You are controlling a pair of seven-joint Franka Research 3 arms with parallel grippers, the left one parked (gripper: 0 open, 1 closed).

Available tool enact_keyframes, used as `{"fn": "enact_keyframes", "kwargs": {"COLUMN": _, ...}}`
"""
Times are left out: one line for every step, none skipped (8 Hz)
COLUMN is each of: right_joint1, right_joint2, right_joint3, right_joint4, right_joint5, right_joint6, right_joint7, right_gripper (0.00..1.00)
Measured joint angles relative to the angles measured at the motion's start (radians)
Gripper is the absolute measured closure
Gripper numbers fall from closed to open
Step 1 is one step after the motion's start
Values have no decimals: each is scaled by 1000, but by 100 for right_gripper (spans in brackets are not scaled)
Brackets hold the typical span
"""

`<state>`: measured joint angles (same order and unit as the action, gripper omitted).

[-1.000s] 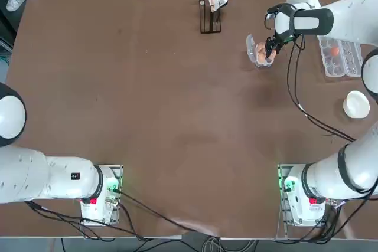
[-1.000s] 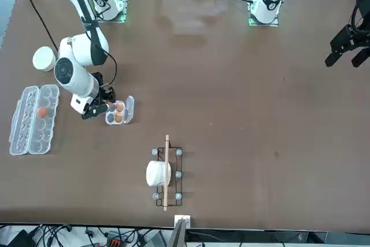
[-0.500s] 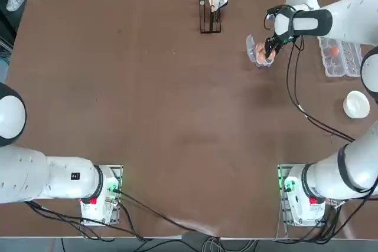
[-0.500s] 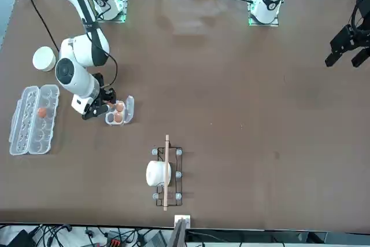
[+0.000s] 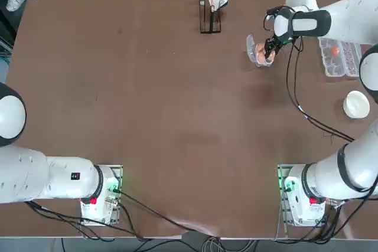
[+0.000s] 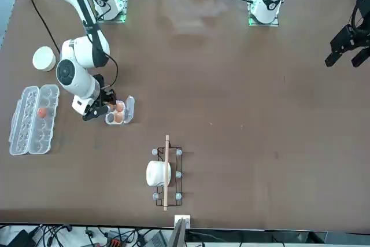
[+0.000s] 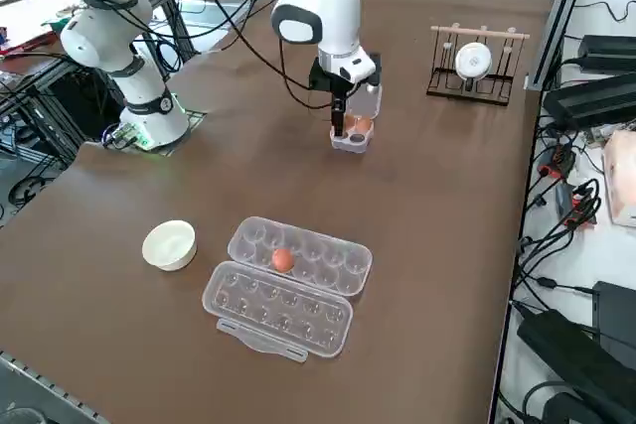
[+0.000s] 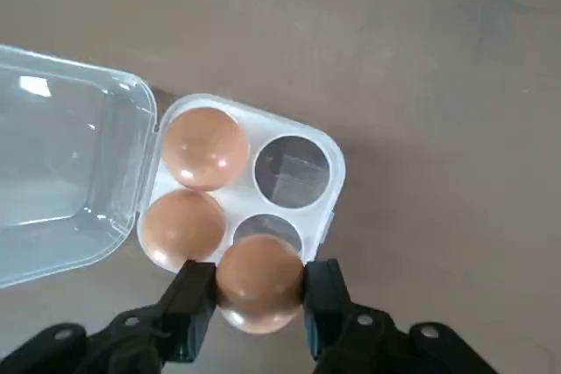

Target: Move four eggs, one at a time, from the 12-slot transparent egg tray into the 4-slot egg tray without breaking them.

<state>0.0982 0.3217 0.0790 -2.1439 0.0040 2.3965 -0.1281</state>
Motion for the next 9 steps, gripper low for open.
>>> {"fn": "enact_keyframes", "kwargs": {"right_joint1": 0, "right_joint2": 1, "right_joint3": -1, "right_joint4": 0, "right_joint5": 0, "right_joint6": 0, "right_joint7": 0, "right_gripper": 43}}
{"fn": "enact_keyframes", "kwargs": {"right_joint1": 0, "right_joint2": 1, "right_joint3": -1, "right_joint4": 0, "right_joint5": 0, "right_joint6": 0, "right_joint7": 0, "right_gripper": 43}}
{"fn": "enact_keyframes", "kwargs": {"right_joint1": 0, "right_joint2": 1, "right_joint3": -1, "right_joint4": 0, "right_joint5": 0, "right_joint6": 0, "right_joint7": 0, "right_gripper": 41}}
{"fn": "enact_keyframes", "kwargs": {"right_joint1": 0, "right_joint2": 1, "right_joint3": -1, "right_joint4": 0, "right_joint5": 0, "right_joint6": 1, "right_joint7": -1, "right_gripper": 28}}
{"fn": "enact_keyframes", "kwargs": {"right_joint1": 1, "right_joint2": 1, "right_joint3": 0, "right_joint4": 1, "right_joint5": 0, "right_joint6": 1, "right_joint7": -1, "right_gripper": 12}}
{"fn": "enact_keyframes", "kwargs": {"right_joint1": 1, "right_joint2": 1, "right_joint3": 0, "right_joint4": 3, "right_joint5": 0, "right_joint6": 1, "right_joint7": -1, "right_gripper": 0}}
{"fn": "enact_keyframes", "kwargs": {"right_joint1": 1, "right_joint2": 1, "right_joint3": 0, "right_joint4": 5, "right_joint5": 0, "right_joint6": 1, "right_joint7": -1, "right_gripper": 0}}
{"fn": "enact_keyframes", "kwargs": {"right_joint1": 0, "right_joint2": 1, "right_joint3": 0, "right_joint4": 9, "right_joint5": 0, "right_joint6": 1, "right_joint7": -1, "right_gripper": 0}}
{"fn": "enact_keyframes", "kwargs": {"right_joint1": -2, "right_joint2": 0, "right_joint3": -3, "right_joint4": 13, "right_joint5": 0, "right_joint6": 1, "right_joint7": -1, "right_gripper": 0}}
